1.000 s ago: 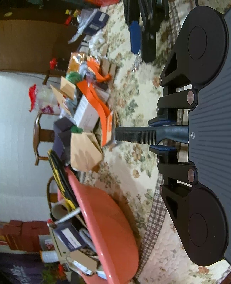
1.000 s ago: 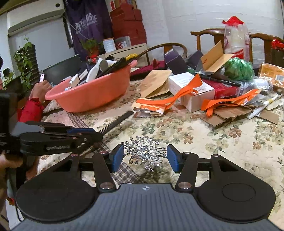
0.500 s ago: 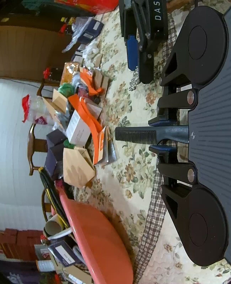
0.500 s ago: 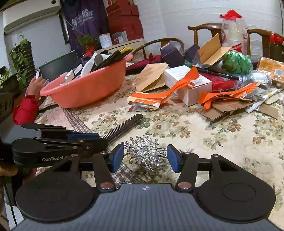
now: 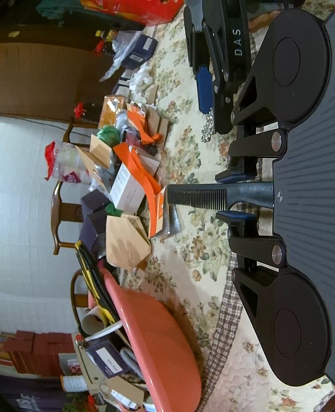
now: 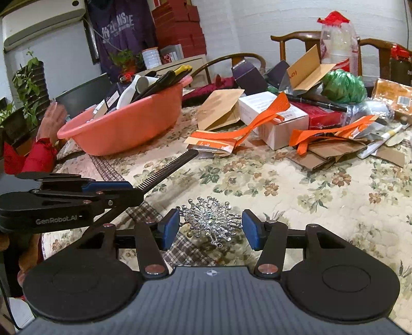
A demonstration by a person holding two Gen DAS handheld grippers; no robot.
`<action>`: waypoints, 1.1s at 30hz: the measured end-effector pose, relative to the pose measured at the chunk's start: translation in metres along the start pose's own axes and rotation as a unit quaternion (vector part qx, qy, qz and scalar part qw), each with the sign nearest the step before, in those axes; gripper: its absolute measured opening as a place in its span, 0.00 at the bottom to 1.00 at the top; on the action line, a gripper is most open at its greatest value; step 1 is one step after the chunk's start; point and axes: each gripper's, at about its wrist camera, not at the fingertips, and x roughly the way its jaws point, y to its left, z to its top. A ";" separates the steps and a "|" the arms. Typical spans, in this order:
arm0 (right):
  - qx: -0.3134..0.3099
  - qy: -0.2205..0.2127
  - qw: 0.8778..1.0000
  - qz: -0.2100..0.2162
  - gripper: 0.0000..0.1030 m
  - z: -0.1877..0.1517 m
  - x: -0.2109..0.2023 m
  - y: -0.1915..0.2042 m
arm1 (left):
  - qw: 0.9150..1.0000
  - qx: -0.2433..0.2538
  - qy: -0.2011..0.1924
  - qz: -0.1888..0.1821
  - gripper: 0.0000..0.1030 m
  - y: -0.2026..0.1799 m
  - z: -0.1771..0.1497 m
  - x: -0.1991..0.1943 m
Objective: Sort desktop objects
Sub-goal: 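Carry the black comb with the left tool while the right tool carries the ornament to the basin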
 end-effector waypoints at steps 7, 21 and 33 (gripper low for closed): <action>0.013 0.000 1.000 0.012 0.57 -0.001 -0.004 0.007 | 1.000 -0.001 -0.019 0.002 0.20 0.005 0.005 -0.022; -0.030 -0.050 0.998 0.028 0.57 0.044 -0.023 0.052 | 0.996 -0.001 -0.085 0.020 0.20 0.031 0.041 -0.071; -0.079 -0.098 0.991 0.050 0.57 0.135 0.010 0.107 | 0.985 -0.014 -0.138 0.098 0.20 0.103 0.128 -0.094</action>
